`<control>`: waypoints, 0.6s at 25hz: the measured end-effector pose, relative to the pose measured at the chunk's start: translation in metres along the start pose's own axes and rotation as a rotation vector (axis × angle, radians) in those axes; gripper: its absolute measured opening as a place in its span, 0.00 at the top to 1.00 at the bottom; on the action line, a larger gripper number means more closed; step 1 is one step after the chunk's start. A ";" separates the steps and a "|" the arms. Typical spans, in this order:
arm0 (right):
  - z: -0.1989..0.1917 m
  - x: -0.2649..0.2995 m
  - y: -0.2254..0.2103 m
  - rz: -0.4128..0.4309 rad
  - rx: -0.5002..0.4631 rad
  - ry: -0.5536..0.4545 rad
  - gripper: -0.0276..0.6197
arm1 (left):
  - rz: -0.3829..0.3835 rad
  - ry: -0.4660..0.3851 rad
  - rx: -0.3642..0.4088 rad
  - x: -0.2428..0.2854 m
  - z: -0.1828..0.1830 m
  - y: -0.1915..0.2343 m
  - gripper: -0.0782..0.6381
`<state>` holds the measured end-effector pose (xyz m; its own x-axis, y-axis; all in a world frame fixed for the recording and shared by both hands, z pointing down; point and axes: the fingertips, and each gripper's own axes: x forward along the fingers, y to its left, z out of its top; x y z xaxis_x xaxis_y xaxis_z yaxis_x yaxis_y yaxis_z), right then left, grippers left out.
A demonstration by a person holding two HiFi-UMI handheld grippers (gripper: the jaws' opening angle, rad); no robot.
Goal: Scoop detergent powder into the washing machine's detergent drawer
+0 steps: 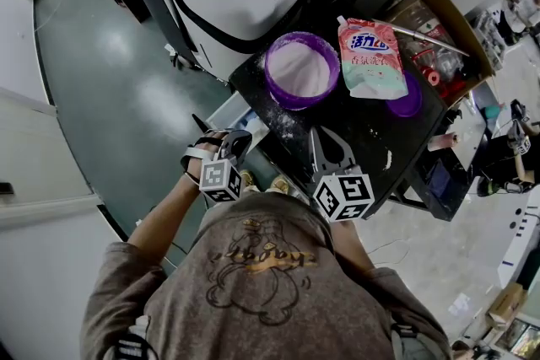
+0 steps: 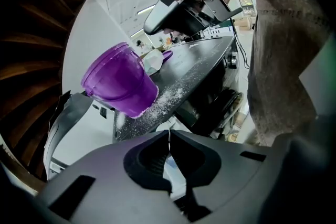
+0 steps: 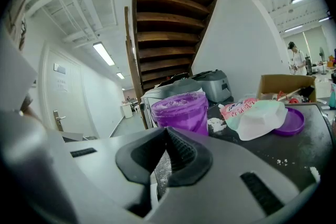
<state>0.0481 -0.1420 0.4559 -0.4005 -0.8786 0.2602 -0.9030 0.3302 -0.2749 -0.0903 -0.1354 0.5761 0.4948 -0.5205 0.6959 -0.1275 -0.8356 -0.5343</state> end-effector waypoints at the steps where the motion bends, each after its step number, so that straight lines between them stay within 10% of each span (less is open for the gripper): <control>1: 0.000 0.000 0.000 0.000 0.000 0.001 0.95 | 0.001 0.000 0.011 0.000 0.000 -0.001 0.86; 15: 0.002 -0.001 0.000 0.007 0.006 -0.004 0.95 | 0.008 0.000 0.107 -0.003 0.005 0.000 0.86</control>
<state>0.0492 -0.1418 0.4536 -0.4063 -0.8777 0.2540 -0.8991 0.3346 -0.2821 -0.0874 -0.1324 0.5717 0.4945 -0.5267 0.6914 -0.0391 -0.8082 -0.5877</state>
